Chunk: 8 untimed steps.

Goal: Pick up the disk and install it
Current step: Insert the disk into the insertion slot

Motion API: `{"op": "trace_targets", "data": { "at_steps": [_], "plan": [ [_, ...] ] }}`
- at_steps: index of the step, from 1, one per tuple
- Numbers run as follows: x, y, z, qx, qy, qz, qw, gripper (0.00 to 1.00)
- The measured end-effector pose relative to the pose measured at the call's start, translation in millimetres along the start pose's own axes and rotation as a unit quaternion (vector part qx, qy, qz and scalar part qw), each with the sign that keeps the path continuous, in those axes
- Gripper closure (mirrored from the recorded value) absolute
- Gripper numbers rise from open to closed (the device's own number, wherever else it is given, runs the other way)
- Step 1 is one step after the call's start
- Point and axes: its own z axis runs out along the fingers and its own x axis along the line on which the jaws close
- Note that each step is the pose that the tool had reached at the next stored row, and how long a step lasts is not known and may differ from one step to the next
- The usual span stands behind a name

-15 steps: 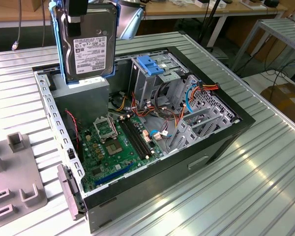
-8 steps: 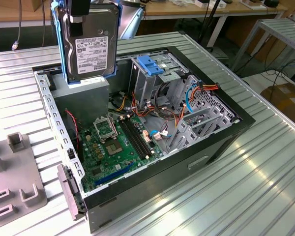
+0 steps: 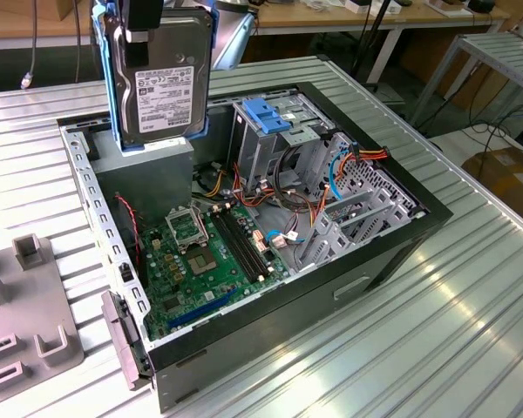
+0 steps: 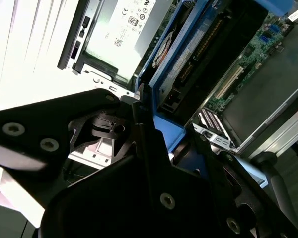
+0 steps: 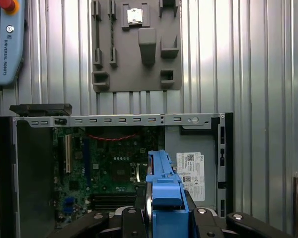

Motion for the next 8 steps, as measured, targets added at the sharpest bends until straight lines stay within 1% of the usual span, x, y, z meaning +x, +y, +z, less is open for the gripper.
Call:
{"op": "trace_targets", "data": {
  "at_steps": [3,8],
  "plan": [
    [2.4,-0.3,0.1,0.0000,0.0000,0.000,1.00000,0.63],
    [4.5,-0.9,0.2,-0.0001,0.0001,0.000,1.00000,0.63]
  ]
}}
